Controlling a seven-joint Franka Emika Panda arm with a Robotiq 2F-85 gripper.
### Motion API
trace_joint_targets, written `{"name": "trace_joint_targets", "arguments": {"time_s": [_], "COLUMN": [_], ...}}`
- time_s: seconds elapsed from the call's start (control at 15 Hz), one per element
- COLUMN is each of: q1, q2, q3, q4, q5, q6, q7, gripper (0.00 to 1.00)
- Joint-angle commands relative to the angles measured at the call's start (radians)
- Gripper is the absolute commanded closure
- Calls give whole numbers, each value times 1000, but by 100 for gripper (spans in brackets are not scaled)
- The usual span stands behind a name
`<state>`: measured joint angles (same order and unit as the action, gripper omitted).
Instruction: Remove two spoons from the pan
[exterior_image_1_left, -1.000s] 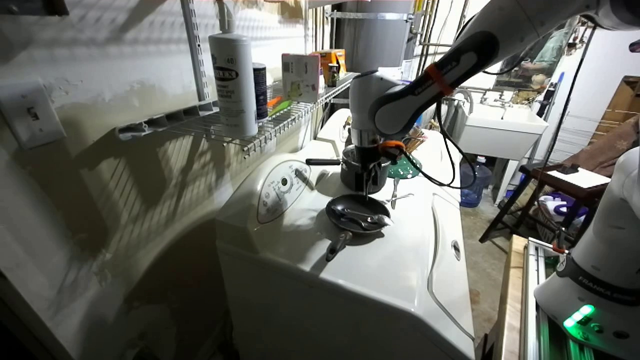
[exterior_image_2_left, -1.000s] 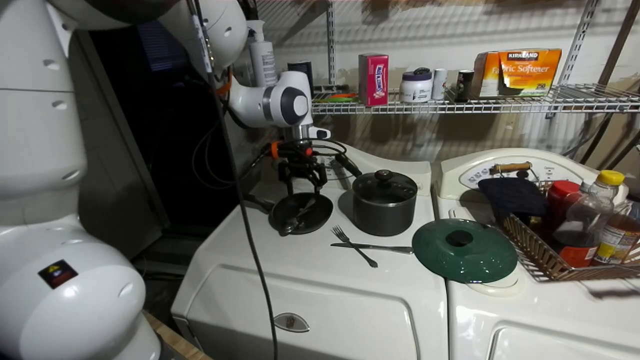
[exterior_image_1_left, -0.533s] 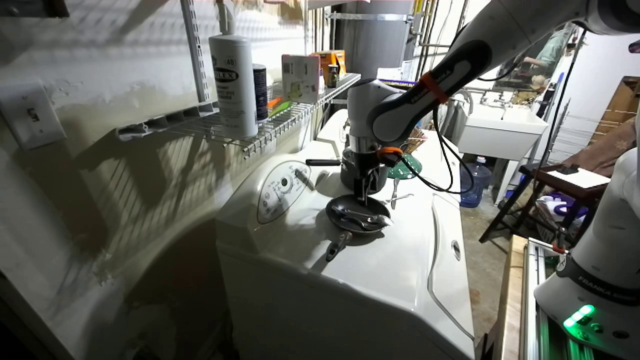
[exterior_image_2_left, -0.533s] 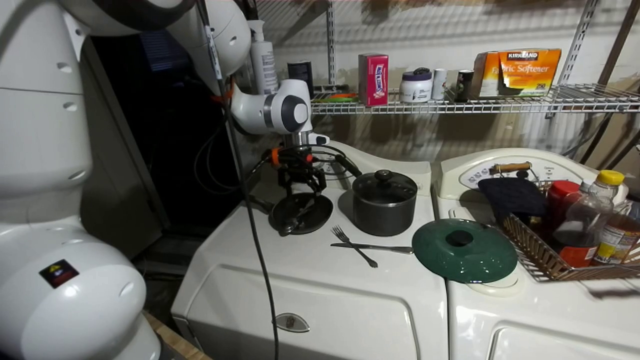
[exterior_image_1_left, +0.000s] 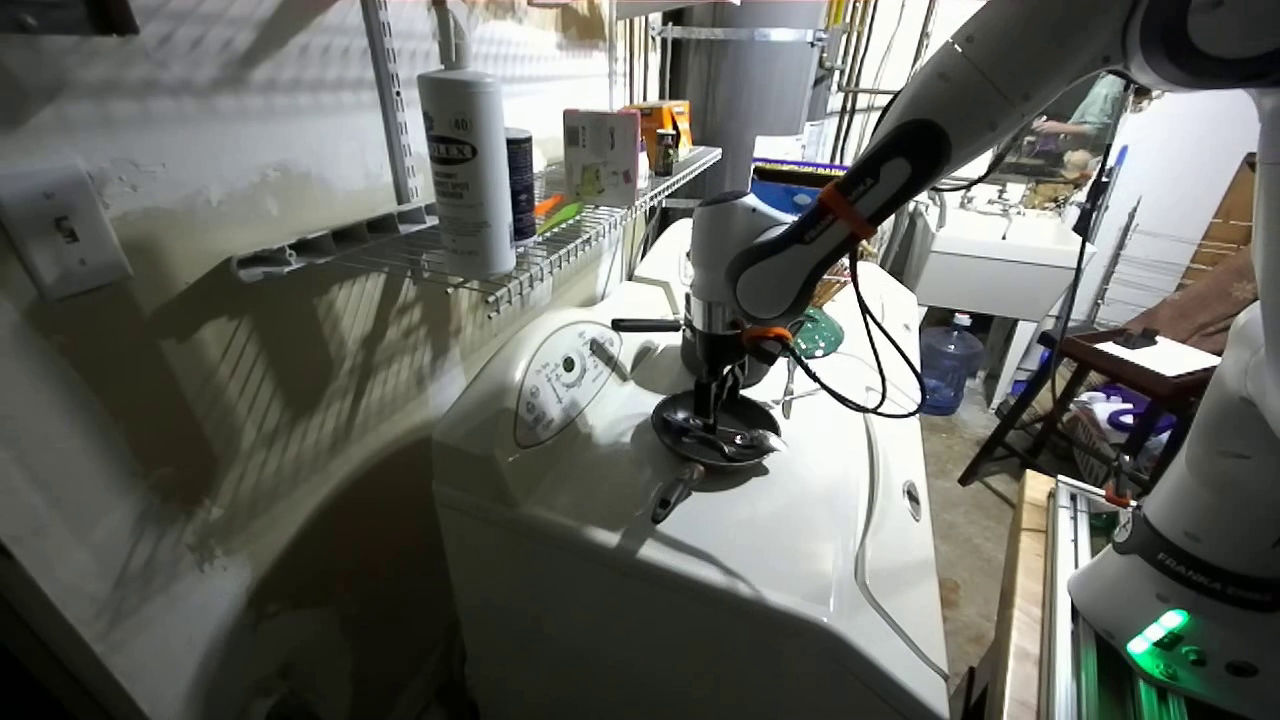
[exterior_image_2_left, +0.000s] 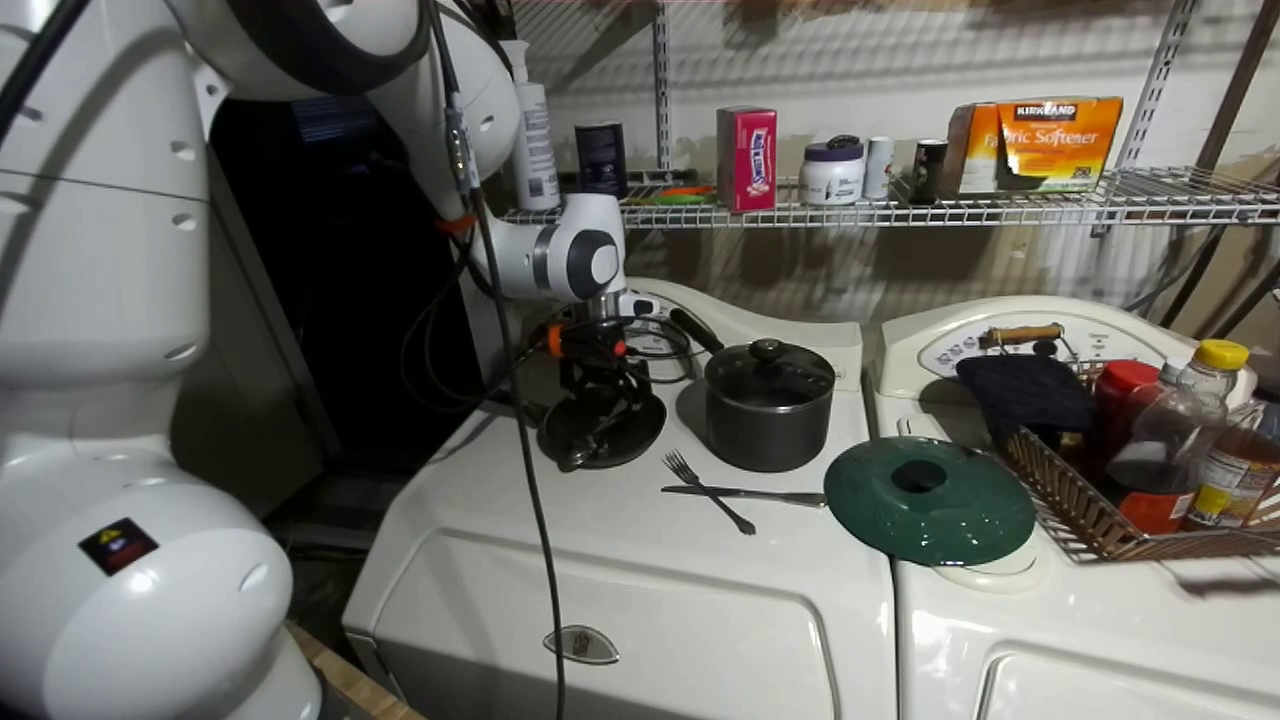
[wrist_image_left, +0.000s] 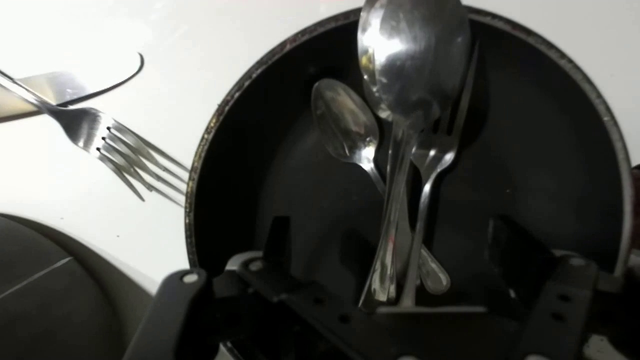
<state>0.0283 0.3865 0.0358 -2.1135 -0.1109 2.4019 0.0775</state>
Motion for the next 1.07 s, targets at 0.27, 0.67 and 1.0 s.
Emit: {"name": "trace_joint_targets", "arguments": {"time_s": [0.27, 0.67, 1.0], "q1": [-5, -5, -2], "q2": [104, 107, 106], "q3": [16, 21, 26], "q4": [43, 58, 70], "q5": [108, 132, 137], "q6": [57, 34, 7], "q7": [-37, -46, -56], "gripper": [34, 76, 95]}}
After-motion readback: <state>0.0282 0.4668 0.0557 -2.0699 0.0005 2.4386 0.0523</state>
